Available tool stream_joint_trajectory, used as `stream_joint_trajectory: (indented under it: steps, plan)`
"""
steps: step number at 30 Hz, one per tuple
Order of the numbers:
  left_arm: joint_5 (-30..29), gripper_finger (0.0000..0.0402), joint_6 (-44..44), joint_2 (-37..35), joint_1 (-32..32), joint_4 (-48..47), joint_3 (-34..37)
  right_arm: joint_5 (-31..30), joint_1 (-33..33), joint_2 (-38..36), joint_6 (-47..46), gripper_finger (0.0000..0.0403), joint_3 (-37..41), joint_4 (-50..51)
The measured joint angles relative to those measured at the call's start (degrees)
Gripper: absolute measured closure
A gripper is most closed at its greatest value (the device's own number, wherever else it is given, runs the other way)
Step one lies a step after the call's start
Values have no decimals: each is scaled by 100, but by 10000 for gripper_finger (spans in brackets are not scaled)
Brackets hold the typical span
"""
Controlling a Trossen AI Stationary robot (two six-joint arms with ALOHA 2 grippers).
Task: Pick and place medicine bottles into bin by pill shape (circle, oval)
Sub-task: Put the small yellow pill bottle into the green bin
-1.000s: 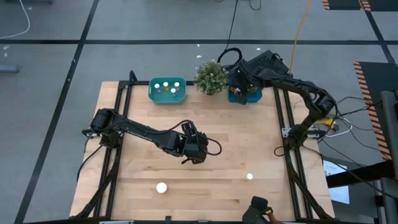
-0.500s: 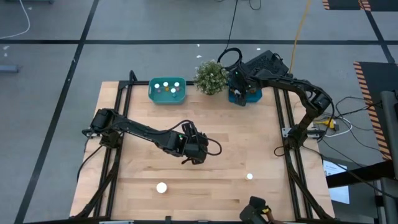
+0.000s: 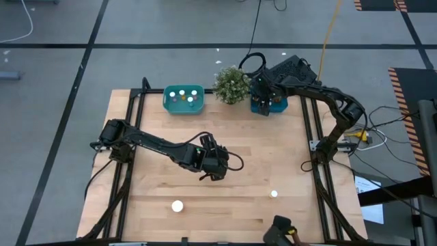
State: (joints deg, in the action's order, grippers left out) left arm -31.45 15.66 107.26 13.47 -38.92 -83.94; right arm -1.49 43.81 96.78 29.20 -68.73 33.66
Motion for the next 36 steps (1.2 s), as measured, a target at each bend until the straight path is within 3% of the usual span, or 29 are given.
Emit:
stream_joint_trajectory:
  steps: [8,16,26,36]
  plan:
    - [3,126,-20,-2,-1,0,0,-42,-205,-738,-109,156,2,272]
    - [74,126,-24,-2,12,0,0,-141,-1075,-1951,-1208,156,2,1369]
    - [342,126,139,-2,34,0,0,-414,-3112,-3071,-3078,156,4,2313]
    - [357,126,247,-2,289,68,0,-896,-5519,-3368,-4942,156,456,2460]
